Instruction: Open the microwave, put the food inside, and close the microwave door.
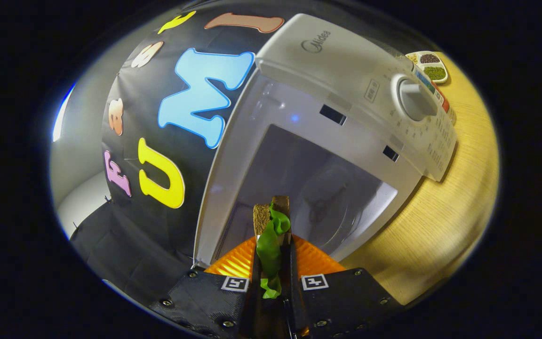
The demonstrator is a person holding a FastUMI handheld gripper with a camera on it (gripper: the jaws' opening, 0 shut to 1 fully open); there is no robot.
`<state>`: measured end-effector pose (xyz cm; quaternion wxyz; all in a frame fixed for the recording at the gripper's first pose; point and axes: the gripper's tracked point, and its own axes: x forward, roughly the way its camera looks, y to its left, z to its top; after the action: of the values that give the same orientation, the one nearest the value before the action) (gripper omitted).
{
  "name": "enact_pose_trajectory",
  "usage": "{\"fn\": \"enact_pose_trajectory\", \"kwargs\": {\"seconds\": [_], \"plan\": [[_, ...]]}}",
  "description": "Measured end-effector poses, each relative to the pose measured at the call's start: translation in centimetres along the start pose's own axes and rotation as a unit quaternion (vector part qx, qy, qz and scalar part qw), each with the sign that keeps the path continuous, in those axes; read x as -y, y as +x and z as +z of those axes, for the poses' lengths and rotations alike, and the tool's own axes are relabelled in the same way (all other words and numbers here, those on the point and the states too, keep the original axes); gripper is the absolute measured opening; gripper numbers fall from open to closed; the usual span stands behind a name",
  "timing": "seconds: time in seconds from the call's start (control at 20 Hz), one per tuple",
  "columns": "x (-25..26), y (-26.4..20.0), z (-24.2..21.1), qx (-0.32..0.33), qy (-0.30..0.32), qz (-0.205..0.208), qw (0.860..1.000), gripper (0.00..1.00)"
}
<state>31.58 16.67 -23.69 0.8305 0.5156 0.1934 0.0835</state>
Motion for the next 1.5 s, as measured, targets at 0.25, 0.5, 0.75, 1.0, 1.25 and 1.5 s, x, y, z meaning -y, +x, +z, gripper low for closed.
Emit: {"fn": "enact_pose_trajectory", "kwargs": {"seconds": [0.25,0.5,0.75,1.0,1.25,1.5], "plan": [[2.0,3.2,-0.7,0.004,0.004,-0.022,1.0,0.26],[3.9,4.7,-0.8,0.013,-0.007,-0.044,0.999,0.27],[6.2,4.6,-0.7,0.019,-0.069,-0.1,0.992,0.38],[6.5,2.4,1.3,0.033,-0.173,-0.13,0.976,0.97],[5.1,-1.6,1.7,0.018,-0.238,-0.128,0.963,0.97],[1.7,-7.8,1.5,0.019,-0.295,-0.104,0.949,0.97]]}}
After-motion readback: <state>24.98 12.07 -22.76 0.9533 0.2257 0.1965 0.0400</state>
